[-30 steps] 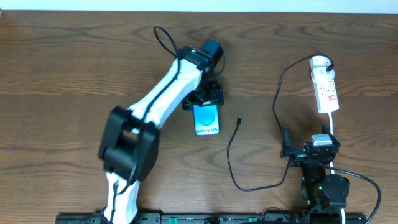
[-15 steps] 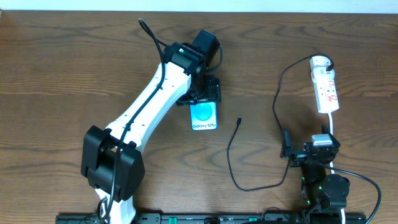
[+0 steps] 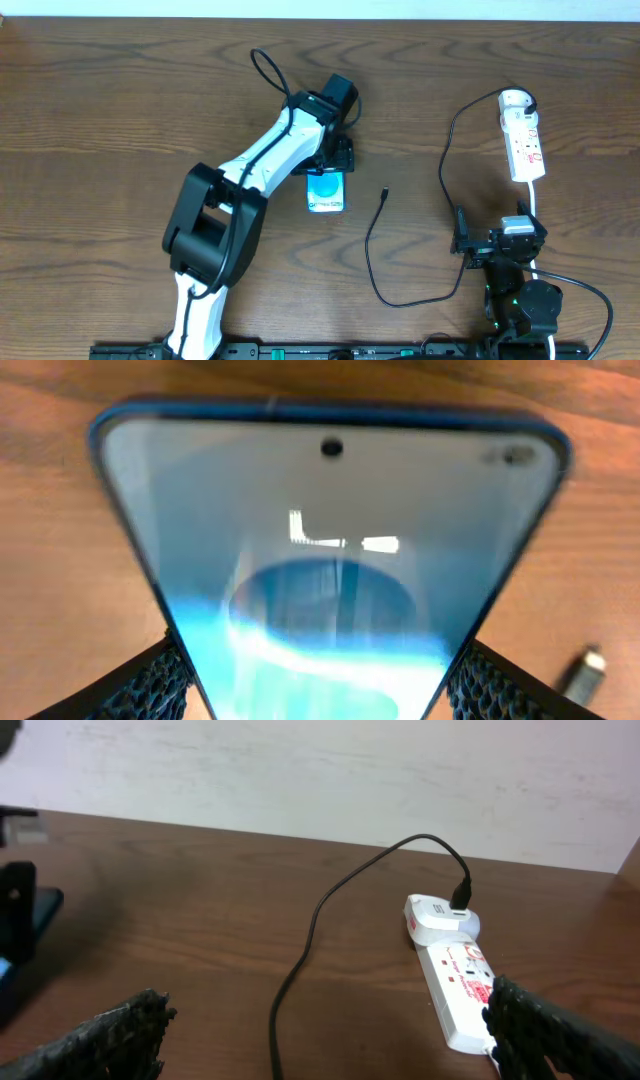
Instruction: Plug charger to phone and switch on socket
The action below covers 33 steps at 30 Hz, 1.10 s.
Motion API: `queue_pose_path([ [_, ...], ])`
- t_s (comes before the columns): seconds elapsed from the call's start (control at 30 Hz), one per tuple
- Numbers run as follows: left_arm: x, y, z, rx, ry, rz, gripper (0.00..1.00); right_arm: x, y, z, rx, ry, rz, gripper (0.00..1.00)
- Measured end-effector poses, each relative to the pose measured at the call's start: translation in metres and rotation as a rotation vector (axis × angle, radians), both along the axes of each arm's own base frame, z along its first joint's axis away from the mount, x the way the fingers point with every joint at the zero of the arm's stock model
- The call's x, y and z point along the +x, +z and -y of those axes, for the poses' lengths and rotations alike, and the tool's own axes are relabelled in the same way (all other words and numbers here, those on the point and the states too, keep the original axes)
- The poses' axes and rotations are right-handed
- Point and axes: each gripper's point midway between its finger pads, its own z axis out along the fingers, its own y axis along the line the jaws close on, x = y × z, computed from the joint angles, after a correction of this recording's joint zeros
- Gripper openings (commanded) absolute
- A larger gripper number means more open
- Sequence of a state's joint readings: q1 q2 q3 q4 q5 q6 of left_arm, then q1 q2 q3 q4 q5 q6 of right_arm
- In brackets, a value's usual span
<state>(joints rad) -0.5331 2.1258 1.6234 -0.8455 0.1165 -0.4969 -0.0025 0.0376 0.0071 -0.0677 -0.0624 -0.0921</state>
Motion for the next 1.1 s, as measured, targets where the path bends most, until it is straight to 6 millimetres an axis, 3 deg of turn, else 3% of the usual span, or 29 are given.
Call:
queue_pose_path([
  [0.17, 0.007, -0.019, 0.003, 0.003, 0.001, 0.001, 0.77, 0.000, 0.000, 0.000, 0.000, 0.000, 0.000, 0.99],
  [0.4, 0.008, -0.024, 0.004, 0.005, 0.001, -0.001, 0.96, 0.000, 0.000, 0.000, 0.000, 0.000, 0.000, 0.99],
  [1.1, 0.014, -0.028, 0.005, 0.012, 0.041, 0.067, 0.97, 0.000, 0.000, 0.000, 0.000, 0.000, 0.000, 0.99],
])
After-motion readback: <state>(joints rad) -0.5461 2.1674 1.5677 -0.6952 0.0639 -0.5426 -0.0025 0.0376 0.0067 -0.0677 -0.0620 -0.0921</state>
